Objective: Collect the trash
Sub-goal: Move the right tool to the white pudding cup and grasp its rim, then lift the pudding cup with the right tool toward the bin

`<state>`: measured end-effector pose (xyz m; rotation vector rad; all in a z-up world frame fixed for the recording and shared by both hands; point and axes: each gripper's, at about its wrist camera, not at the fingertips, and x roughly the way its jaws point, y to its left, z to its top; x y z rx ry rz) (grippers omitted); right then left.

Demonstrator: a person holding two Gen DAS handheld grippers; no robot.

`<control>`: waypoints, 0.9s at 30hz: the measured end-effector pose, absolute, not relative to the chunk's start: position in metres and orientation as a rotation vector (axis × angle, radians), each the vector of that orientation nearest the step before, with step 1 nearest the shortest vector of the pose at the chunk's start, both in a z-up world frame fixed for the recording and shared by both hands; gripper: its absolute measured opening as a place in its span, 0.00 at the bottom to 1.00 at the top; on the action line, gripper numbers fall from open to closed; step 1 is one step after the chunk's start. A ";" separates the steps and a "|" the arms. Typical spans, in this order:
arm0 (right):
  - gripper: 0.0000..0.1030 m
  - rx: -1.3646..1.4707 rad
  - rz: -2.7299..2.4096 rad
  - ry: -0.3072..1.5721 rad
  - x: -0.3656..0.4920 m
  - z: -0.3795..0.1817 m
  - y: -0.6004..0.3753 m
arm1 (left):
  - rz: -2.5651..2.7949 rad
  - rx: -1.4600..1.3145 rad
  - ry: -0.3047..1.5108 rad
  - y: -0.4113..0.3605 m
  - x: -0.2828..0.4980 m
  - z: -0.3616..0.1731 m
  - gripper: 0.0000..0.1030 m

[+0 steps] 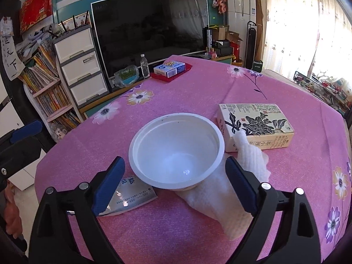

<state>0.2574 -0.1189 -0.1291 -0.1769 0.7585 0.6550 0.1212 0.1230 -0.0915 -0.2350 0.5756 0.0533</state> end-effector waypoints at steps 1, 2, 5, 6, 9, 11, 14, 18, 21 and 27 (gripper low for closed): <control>0.85 -0.191 0.651 0.765 0.259 -0.132 -0.117 | 0.053 -0.238 0.578 0.124 0.121 -0.093 0.89; 0.85 -0.200 0.647 0.771 0.260 -0.133 -0.116 | 0.052 -0.238 0.581 0.124 0.122 -0.094 0.89; 0.85 -0.216 0.636 0.774 0.264 -0.136 -0.111 | 0.048 -0.240 0.585 0.124 0.124 -0.098 0.89; 0.85 -0.228 0.629 0.773 0.265 -0.136 -0.109 | 0.046 -0.240 0.587 0.123 0.124 -0.098 0.89; 0.85 -0.250 0.613 0.777 0.271 -0.140 -0.102 | 0.041 -0.239 0.593 0.122 0.126 -0.101 0.89; 0.85 -0.250 0.604 0.768 0.273 -0.141 -0.100 | 0.040 -0.239 0.597 0.121 0.127 -0.103 0.89; 0.75 -0.262 0.599 0.774 0.274 -0.146 -0.097 | 0.037 -0.241 0.606 0.120 0.129 -0.107 0.89; 0.74 -0.234 0.611 0.783 0.277 -0.148 -0.100 | 0.033 -0.240 0.613 0.117 0.131 -0.110 0.89; 0.74 -0.193 0.638 0.792 0.275 -0.145 -0.105 | 0.033 -0.235 0.611 0.117 0.131 -0.110 0.89; 0.74 -0.143 0.659 0.754 0.259 -0.124 -0.119 | 0.034 -0.226 0.609 0.114 0.133 -0.109 0.89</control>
